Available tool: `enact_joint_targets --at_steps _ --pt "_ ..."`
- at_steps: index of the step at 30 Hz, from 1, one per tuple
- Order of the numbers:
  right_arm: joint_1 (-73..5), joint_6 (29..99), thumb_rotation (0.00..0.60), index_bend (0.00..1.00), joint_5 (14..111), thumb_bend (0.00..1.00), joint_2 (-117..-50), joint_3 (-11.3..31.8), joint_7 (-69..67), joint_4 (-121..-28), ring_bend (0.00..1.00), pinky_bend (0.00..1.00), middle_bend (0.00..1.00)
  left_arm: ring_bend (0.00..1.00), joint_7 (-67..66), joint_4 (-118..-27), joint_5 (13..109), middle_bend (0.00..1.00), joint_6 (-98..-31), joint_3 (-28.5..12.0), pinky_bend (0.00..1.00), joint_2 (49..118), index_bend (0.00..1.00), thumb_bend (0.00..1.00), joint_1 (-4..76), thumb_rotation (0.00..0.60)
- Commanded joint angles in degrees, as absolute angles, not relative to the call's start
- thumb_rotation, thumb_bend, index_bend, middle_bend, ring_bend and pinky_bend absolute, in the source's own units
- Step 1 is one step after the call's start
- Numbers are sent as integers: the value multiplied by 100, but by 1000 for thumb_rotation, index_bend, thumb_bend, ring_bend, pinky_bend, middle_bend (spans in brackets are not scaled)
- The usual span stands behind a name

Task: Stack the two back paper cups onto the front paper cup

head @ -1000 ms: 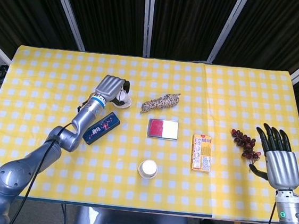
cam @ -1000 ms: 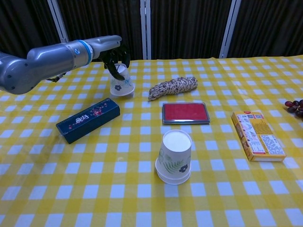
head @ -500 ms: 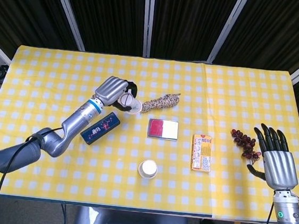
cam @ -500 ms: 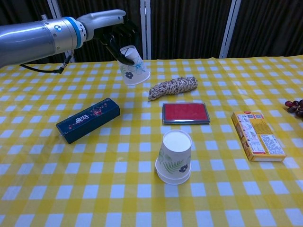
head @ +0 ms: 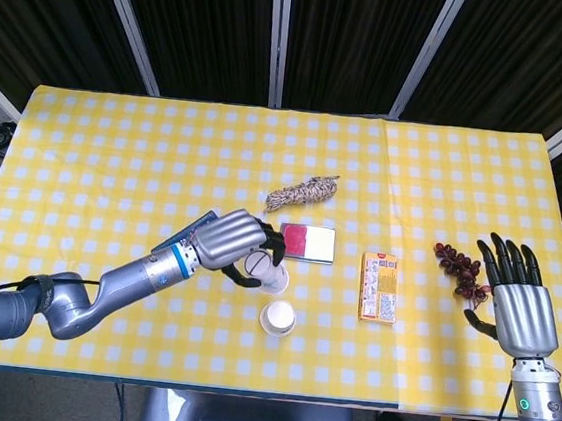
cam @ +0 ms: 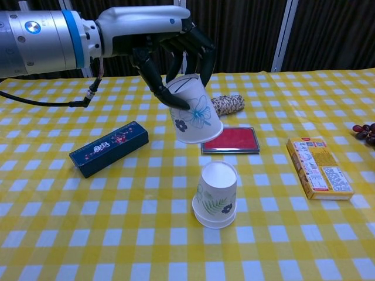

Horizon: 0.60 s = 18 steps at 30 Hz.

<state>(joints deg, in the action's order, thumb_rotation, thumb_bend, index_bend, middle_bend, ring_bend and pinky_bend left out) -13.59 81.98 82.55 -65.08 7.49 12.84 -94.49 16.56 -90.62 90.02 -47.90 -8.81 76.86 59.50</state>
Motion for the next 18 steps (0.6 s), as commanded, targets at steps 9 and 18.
enact_joint_targets --at_steps 9,18 --pt "-1324 8251 600 0 8306 0 -6481 757 1260 -9498 0 0 0 457 782 -9553 8939 443 -4505 -808 556 7748 516 225 6157 600" --pt "-1313 8245 600 0 8340 0 -6459 757 1194 -9499 0 0 0 457 412 -9703 8889 443 -4485 -755 556 7887 516 226 6195 600"
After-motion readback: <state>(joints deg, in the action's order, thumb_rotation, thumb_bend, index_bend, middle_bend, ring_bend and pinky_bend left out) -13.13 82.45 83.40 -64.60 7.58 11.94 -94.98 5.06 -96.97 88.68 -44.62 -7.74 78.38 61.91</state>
